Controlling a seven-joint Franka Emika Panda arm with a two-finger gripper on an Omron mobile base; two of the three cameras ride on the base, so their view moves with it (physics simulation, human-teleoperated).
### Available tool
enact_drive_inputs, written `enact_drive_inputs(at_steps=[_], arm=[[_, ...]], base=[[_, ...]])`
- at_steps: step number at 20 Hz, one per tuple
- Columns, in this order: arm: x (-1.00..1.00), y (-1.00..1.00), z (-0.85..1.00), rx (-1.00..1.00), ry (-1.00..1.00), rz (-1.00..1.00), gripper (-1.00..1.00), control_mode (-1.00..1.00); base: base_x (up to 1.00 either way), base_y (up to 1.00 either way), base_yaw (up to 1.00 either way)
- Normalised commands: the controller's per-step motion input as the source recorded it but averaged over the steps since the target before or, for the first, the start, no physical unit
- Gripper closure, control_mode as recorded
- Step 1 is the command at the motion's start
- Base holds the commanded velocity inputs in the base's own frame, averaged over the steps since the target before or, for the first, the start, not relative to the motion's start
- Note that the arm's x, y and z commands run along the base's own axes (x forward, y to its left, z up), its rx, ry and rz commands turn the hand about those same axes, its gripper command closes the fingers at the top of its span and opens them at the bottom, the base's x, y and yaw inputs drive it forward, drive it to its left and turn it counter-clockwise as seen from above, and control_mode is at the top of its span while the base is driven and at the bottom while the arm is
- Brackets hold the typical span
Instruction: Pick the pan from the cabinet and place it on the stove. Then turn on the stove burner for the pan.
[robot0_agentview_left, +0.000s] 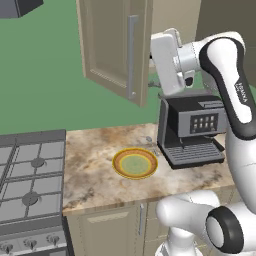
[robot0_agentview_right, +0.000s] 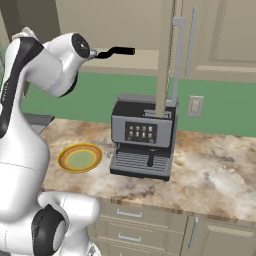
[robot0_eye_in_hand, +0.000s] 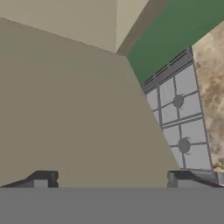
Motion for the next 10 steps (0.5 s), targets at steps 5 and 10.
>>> enact_drive_inputs(at_steps=[5, 10], arm=[[-0.25, 0.79, -0.01, 0.00, 0.00, 0.04, -1.00, -1.00], [-0.06, 0.70, 0.00, -0.02, -0.01, 0.00, -1.00, -1.00]], base=[[0.00, 0.00, 0.00], [0.00, 0.00, 0.00]])
